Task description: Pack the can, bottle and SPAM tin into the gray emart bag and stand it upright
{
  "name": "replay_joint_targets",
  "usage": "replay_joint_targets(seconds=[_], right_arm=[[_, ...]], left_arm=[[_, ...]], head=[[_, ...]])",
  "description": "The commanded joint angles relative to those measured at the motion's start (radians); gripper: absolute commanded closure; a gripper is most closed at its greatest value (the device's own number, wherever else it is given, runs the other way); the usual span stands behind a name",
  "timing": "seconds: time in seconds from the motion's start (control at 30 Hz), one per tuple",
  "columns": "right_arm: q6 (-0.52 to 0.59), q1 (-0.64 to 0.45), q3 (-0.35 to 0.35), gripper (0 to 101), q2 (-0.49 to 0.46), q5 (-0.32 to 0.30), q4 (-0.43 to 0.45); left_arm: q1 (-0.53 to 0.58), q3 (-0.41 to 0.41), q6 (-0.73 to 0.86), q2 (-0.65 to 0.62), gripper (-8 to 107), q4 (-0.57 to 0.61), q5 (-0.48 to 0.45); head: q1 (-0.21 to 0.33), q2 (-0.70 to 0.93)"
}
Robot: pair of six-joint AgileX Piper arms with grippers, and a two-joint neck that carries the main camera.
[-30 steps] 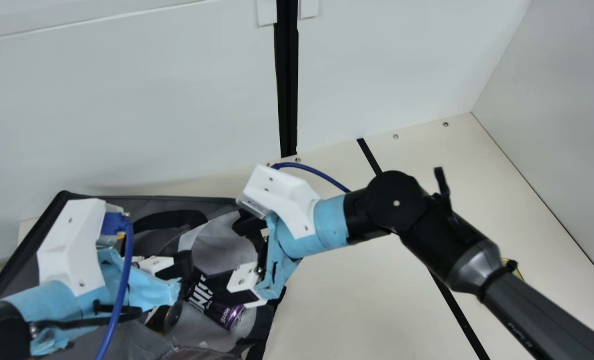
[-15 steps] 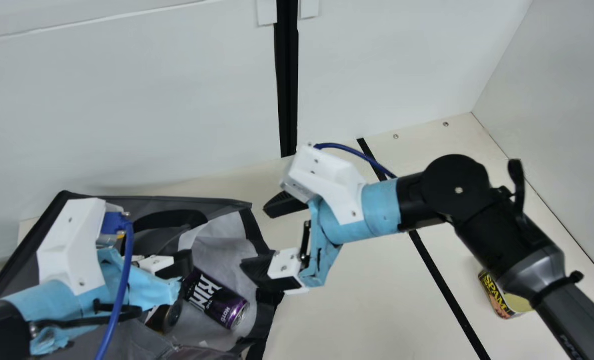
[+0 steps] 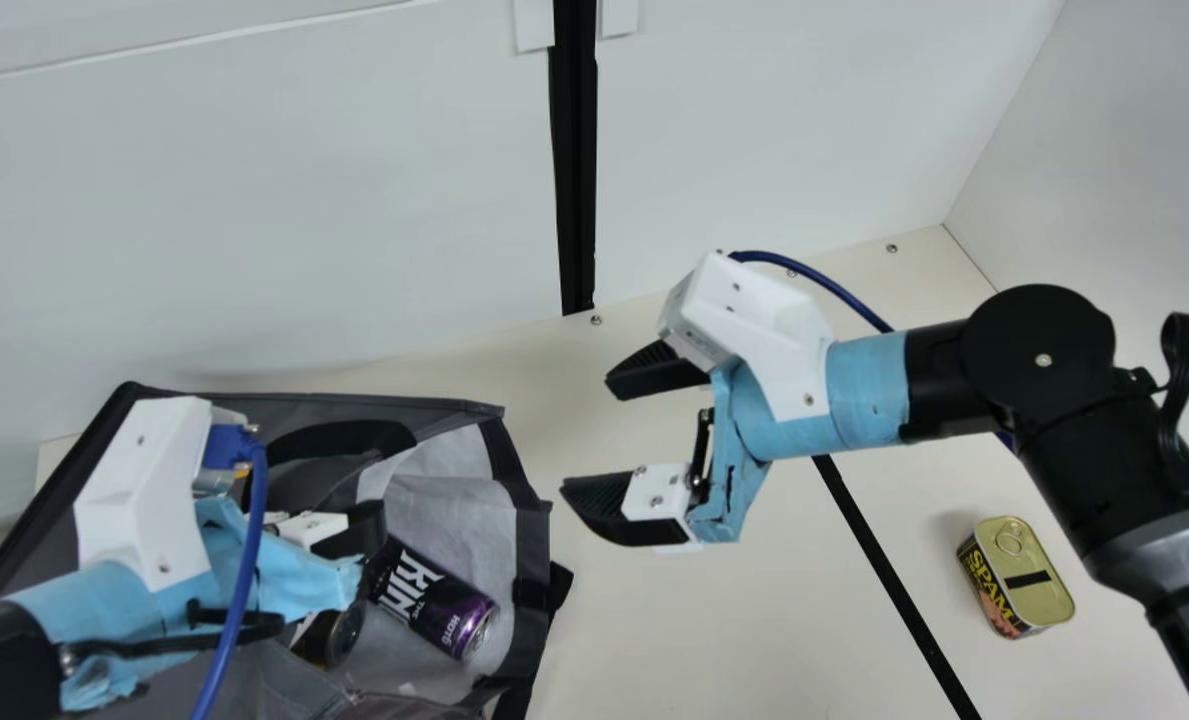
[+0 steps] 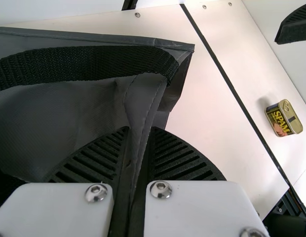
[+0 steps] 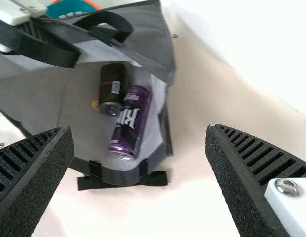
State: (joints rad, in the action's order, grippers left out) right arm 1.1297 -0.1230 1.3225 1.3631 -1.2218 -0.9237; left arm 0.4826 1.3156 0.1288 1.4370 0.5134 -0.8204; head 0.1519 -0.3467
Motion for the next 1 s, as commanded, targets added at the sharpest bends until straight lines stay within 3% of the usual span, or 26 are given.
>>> replay_joint_targets(seconds=[0.0,0.53,0.97], right_arm=[[-0.002,-0.014,-0.002,6,-0.003,0.002,0.0],[-0.041,-0.15,0.018,6,-0.038,0.002,0.028],[-0.113,-0.289,0.064,6,-0.079,0.002,0.115]], left_arm=[[0.0,0.0,0.0,0.0,107,0.0,0.0],[0.0,0.0,0.0,0.0,107,0.0,0.0],[0.0,0.0,0.0,0.0,107,0.0,0.0]], head=[[0.023,-0.002],[0.023,-0.002],[0.023,-0.002]])
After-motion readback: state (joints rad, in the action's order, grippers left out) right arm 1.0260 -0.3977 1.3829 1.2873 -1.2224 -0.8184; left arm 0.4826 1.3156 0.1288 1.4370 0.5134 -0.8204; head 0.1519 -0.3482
